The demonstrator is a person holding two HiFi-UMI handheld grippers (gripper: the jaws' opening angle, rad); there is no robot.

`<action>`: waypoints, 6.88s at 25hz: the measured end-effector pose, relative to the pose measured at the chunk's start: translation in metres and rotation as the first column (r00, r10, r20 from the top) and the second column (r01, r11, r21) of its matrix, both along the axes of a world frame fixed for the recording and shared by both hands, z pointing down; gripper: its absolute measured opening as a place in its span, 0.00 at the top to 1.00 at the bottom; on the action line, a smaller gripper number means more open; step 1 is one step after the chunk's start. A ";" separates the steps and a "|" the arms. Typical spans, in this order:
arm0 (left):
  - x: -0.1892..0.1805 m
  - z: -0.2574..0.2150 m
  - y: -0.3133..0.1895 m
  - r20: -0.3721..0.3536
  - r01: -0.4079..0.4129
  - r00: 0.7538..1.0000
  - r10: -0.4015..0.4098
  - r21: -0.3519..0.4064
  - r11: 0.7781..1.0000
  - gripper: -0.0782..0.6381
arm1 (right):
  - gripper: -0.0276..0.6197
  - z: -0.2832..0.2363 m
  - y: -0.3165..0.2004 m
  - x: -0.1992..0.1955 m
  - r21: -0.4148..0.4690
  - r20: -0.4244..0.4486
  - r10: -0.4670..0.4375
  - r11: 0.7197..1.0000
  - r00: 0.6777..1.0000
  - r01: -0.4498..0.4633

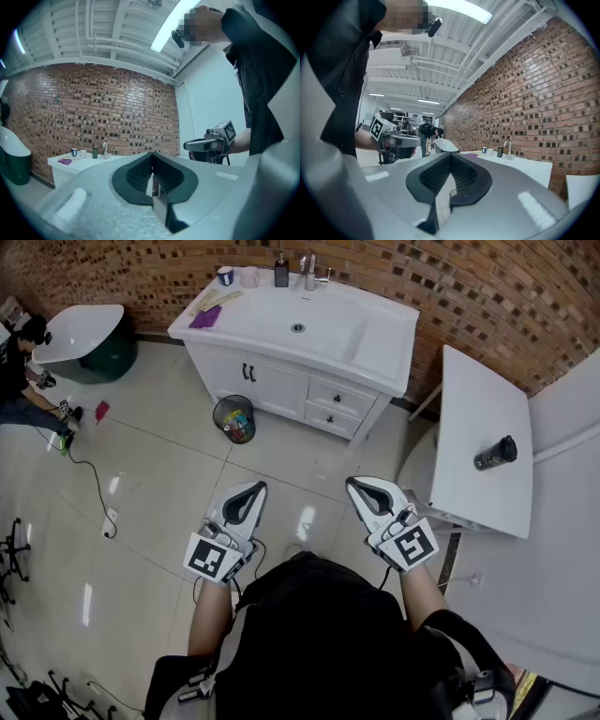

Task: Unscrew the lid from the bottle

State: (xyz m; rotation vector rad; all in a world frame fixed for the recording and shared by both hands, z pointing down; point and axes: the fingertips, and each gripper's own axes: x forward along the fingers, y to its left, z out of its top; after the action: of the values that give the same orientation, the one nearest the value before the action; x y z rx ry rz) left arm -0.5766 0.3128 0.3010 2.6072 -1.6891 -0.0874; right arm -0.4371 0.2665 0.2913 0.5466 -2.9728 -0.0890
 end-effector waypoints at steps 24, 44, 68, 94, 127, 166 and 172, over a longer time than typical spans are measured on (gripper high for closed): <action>0.228 -0.004 -0.098 0.139 -0.441 0.888 0.438 -0.009 0.897 0.89 | 0.95 0.000 -0.033 0.209 0.013 0.034 0.408 0.913 0.912 -0.408; 0.491 0.010 -0.192 0.016 -0.541 0.840 0.543 -0.073 0.838 0.89 | 0.95 0.005 -0.132 0.467 0.023 0.033 0.460 0.887 0.887 -0.461; 0.594 0.138 -0.388 0.064 -0.650 0.723 0.688 -0.275 0.709 0.35 | 0.95 0.044 -0.305 0.538 -0.076 -0.028 0.644 0.761 0.765 -0.644; 0.656 0.244 -0.443 0.114 -0.626 0.727 0.677 -0.297 0.721 0.34 | 0.95 0.134 -0.373 0.574 -0.224 0.003 0.584 0.791 0.811 -0.569; 0.660 0.255 -0.436 0.126 -0.719 0.615 0.779 -0.316 0.619 0.38 | 0.26 0.142 -0.399 0.481 -0.135 0.010 0.333 0.935 0.943 -0.329; 0.663 0.256 -0.433 0.073 -0.795 0.525 0.848 -0.312 0.520 0.38 | 0.23 0.141 -0.405 0.475 -0.150 0.047 0.328 0.936 0.944 -0.318; 0.663 0.256 -0.431 0.064 -0.801 0.518 0.853 -0.315 0.510 0.38 | 0.22 0.142 -0.398 0.472 -0.149 0.070 0.166 0.977 0.984 -0.154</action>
State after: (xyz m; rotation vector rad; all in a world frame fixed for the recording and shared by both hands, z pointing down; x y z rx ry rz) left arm 0.0867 -0.1186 0.5570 2.9552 -0.2153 0.4200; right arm 0.0352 -0.1313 0.4331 0.7860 -2.9685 0.1640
